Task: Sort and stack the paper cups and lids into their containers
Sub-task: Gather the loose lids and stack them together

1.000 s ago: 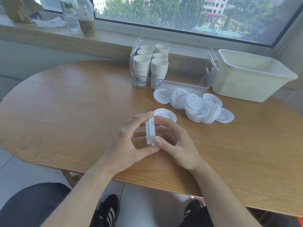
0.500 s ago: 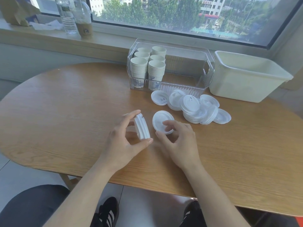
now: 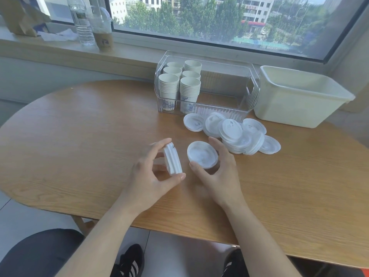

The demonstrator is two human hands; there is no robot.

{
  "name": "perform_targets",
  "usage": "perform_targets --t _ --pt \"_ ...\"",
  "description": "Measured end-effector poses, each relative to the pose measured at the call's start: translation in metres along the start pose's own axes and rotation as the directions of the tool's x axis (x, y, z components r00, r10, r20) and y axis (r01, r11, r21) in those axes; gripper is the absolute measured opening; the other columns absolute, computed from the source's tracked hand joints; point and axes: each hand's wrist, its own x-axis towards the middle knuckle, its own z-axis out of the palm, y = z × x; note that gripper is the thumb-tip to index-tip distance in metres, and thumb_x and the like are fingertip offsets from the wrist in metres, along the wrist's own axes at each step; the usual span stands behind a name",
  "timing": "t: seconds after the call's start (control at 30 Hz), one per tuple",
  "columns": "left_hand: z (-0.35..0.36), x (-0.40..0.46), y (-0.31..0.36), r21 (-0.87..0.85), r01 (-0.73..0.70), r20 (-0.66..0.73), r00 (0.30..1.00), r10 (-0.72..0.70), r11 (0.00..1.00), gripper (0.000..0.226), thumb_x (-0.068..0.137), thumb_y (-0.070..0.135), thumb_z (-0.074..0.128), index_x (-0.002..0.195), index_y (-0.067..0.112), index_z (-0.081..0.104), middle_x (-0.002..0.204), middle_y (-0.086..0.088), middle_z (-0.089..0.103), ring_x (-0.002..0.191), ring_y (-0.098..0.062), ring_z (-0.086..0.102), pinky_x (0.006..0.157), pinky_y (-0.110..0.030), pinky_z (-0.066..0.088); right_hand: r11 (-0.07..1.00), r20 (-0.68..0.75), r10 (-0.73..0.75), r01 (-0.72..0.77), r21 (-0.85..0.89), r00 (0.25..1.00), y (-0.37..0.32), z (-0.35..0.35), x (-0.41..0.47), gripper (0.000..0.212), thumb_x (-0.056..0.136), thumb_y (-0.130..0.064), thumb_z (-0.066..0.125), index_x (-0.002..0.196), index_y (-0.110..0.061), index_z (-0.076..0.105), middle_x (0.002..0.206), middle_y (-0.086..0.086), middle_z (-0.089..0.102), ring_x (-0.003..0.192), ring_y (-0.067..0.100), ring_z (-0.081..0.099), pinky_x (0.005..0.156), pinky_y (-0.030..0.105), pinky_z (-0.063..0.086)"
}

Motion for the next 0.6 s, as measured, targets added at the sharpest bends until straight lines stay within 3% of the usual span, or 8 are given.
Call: perform_targets --t 0.13,0.27,0.4,0.6 --pt "-0.0003 -0.0013 0.003 -0.008 -0.028 0.043 0.999 0.028 1.0 0.088 0.074 0.046 0.091 0.151 0.044 0.048 0.142 0.019 0.056 0.127 -0.006 0.062 0.094 -0.025 0.059 0.976 0.051 -0.061 0.049 0.212 0.997 -0.0006 -0.0037 -0.0032 0.075 0.081 -0.049 0.081 0.147 -0.043 0.047 0.145 -0.028 0.054 0.135 0.007 0.054 0.108 0.045 0.051" --pt "-0.0009 -0.003 0.0072 -0.05 -0.037 0.081 0.996 0.041 0.998 0.089 0.073 0.044 0.09 0.151 0.045 0.048 0.142 0.016 0.059 0.128 -0.008 0.063 0.094 -0.028 0.061 0.931 0.19 -0.119 0.043 0.363 0.975 -0.004 -0.0043 -0.006 0.074 0.086 -0.047 0.082 0.15 -0.038 0.046 0.146 -0.012 0.059 0.136 0.015 0.058 0.104 0.045 0.054" --pt "-0.0031 -0.0043 0.0089 -0.069 -0.064 0.111 0.991 0.071 0.996 0.087 0.076 0.043 0.091 0.151 0.045 0.047 0.143 0.017 0.06 0.131 -0.009 0.061 0.094 -0.025 0.06 0.922 0.269 -0.155 0.04 0.386 0.951 -0.0055 -0.0057 -0.0047 0.075 0.089 -0.043 0.081 0.153 -0.035 0.043 0.144 -0.004 0.061 0.135 0.024 0.059 0.108 0.058 0.05" --pt "-0.0031 -0.0034 0.0079 -0.13 -0.053 0.114 0.991 0.068 0.99 0.088 0.076 0.037 0.093 0.152 0.044 0.048 0.143 0.012 0.062 0.133 -0.016 0.062 0.096 -0.027 0.059 0.928 0.334 -0.185 0.052 0.368 0.924 -0.0053 -0.0072 -0.0024 0.071 0.091 -0.039 0.079 0.153 -0.039 0.042 0.143 0.0 0.062 0.121 0.028 0.066 0.102 0.062 0.052"
